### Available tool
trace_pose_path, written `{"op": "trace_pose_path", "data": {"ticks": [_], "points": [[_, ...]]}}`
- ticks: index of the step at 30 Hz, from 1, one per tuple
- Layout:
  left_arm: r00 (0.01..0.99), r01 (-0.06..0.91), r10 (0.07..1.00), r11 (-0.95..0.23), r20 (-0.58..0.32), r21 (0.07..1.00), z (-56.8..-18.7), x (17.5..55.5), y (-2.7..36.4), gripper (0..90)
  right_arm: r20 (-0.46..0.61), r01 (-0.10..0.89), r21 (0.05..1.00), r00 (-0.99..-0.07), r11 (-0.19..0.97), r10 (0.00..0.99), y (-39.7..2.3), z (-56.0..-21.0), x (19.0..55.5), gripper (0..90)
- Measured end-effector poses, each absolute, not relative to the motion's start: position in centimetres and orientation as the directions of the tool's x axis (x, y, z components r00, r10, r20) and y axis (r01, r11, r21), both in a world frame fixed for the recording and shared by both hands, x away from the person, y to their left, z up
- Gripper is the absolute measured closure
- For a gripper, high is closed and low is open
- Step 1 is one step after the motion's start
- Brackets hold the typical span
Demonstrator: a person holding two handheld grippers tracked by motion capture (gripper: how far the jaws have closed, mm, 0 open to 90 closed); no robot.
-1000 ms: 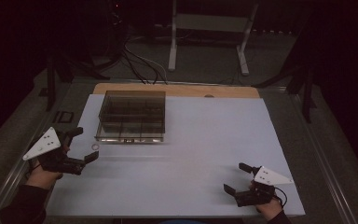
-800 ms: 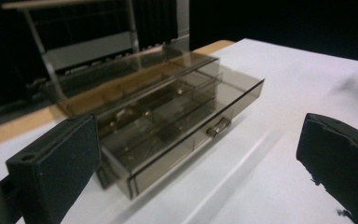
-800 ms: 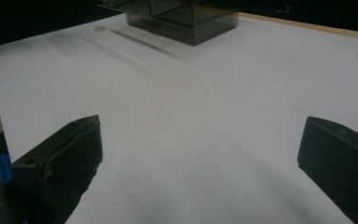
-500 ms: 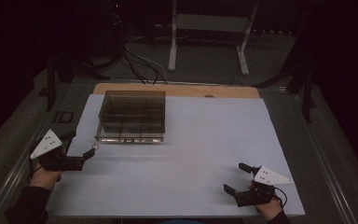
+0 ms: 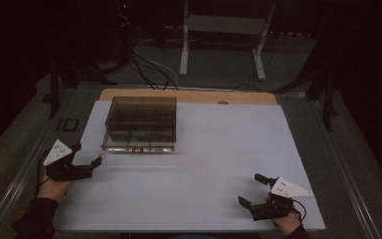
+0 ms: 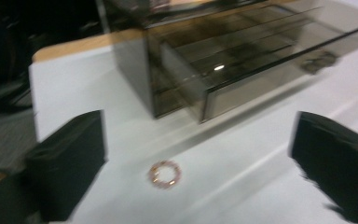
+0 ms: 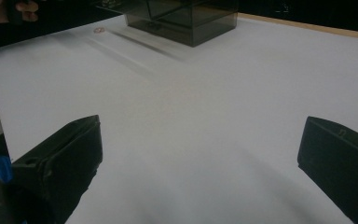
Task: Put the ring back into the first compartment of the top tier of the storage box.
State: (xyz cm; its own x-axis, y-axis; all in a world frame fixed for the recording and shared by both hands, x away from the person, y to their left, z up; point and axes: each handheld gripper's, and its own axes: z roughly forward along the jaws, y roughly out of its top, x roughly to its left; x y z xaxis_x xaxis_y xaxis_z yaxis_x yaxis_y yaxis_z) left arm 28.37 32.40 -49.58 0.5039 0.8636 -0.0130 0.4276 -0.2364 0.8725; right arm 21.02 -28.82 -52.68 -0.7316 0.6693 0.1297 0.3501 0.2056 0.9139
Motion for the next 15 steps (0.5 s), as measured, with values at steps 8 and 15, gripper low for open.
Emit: {"op": "trace_pose_path", "data": {"ticks": [8,15], "points": [[0.451,0.474,0.893,-0.229,-0.010,0.850,-50.2,29.1,32.5,16.3,0.129,0.349,0.914,-0.731,0.206,0.670,-28.8,-52.7,21.0,0.0],[0.417,0.538,0.909,-0.260,0.015,0.802,-51.1,30.1,32.1,26.5,0.126,0.347,0.915,-0.729,0.205,0.672,-28.9,-52.6,21.0,0.0]]}}
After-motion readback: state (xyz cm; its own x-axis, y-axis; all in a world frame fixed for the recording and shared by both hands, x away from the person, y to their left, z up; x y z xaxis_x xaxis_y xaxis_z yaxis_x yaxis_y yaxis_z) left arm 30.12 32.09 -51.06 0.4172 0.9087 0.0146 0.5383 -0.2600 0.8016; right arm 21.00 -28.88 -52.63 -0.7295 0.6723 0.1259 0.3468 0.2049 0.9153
